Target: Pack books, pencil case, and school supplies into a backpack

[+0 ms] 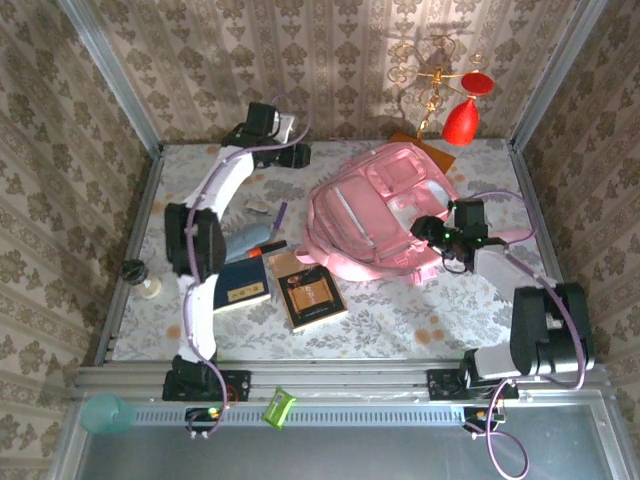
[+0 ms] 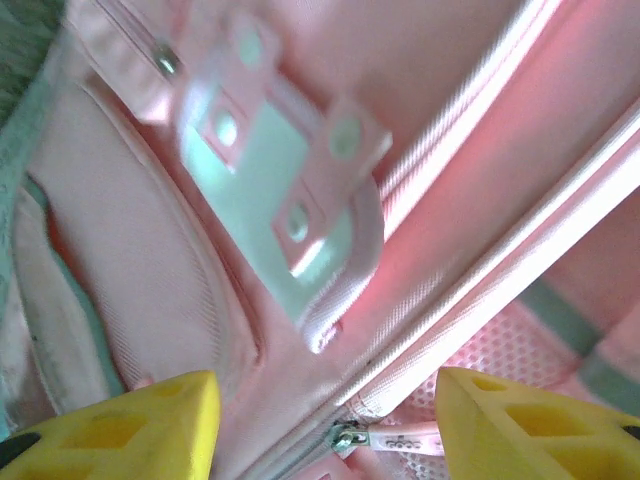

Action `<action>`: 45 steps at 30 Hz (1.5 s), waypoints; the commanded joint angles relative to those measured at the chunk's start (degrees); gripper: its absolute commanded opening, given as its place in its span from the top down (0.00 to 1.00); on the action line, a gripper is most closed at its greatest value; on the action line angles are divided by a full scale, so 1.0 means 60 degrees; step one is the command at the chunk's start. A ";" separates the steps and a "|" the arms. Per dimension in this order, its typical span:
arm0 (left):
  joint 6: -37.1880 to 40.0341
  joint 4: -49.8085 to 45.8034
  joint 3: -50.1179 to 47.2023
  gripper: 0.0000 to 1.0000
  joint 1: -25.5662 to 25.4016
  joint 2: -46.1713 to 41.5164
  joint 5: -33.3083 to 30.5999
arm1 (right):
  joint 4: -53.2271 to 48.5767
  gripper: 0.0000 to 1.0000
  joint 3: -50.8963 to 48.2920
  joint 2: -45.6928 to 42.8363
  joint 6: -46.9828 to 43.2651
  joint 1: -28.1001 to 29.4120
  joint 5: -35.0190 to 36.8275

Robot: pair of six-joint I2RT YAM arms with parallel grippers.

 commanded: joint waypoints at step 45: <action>-0.0939 0.2784 -0.4024 0.57 -0.1336 -0.1340 0.0216 | -0.1395 0.46 -0.0092 -0.0993 -0.0726 0.0820 0.0680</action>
